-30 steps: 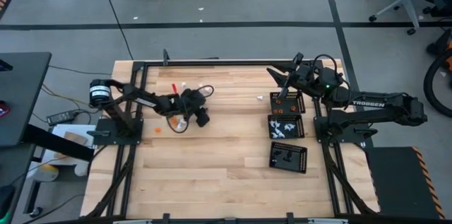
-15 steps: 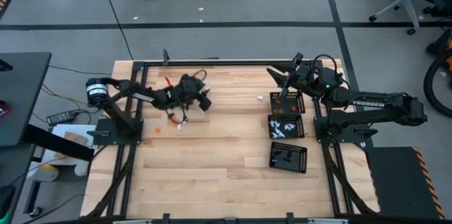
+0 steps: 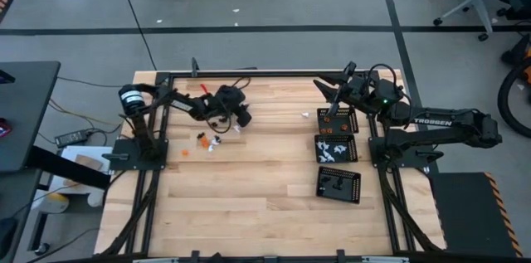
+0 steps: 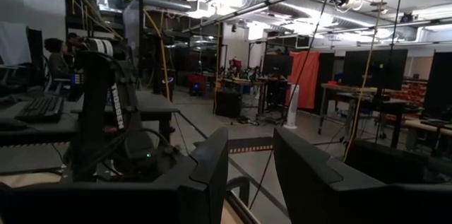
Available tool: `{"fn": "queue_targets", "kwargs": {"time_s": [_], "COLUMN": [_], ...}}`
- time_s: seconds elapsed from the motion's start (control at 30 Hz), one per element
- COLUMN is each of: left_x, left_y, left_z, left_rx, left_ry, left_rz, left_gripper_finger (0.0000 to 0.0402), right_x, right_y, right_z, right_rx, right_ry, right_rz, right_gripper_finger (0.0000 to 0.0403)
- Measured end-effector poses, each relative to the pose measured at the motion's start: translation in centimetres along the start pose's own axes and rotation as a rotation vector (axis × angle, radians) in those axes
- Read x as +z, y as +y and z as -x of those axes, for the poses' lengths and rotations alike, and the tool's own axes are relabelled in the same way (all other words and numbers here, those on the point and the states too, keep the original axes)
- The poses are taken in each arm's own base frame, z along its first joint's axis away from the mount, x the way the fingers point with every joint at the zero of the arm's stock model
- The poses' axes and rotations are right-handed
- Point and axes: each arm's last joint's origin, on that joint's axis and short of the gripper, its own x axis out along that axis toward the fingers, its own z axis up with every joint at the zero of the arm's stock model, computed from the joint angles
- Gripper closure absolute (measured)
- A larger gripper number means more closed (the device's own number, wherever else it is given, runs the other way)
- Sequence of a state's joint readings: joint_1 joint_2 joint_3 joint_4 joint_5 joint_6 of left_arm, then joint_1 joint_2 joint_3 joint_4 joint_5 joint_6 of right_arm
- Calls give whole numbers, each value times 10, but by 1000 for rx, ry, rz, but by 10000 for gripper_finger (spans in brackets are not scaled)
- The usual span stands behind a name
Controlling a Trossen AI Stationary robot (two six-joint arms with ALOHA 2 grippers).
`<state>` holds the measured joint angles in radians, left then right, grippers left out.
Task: Sort Halloween decoration
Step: Put the white ghost toy into the center black bin
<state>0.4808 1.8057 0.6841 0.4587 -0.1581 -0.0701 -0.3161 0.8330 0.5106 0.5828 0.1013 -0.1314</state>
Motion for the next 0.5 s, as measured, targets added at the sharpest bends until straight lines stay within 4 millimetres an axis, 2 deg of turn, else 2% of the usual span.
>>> {"fn": "queue_targets", "kwargs": {"time_s": [0.17,0.4,0.5], "left_x": [-8,-9,-10], "left_y": [-3,-10,-10], "left_z": [-2,0,0], "left_rx": [4,0,-8], "left_ry": [96,108,111], "left_rz": [-14,-67,-80], "left_gripper_finger": [260,262,274], "right_x": [-1,-1,-1], "right_y": [0,0,0], "right_z": [0,0,0], "right_rx": [2,2,2], "right_ry": [7,7,7], "right_rz": [3,3,1], "right_gripper_finger": [284,284,284]}}
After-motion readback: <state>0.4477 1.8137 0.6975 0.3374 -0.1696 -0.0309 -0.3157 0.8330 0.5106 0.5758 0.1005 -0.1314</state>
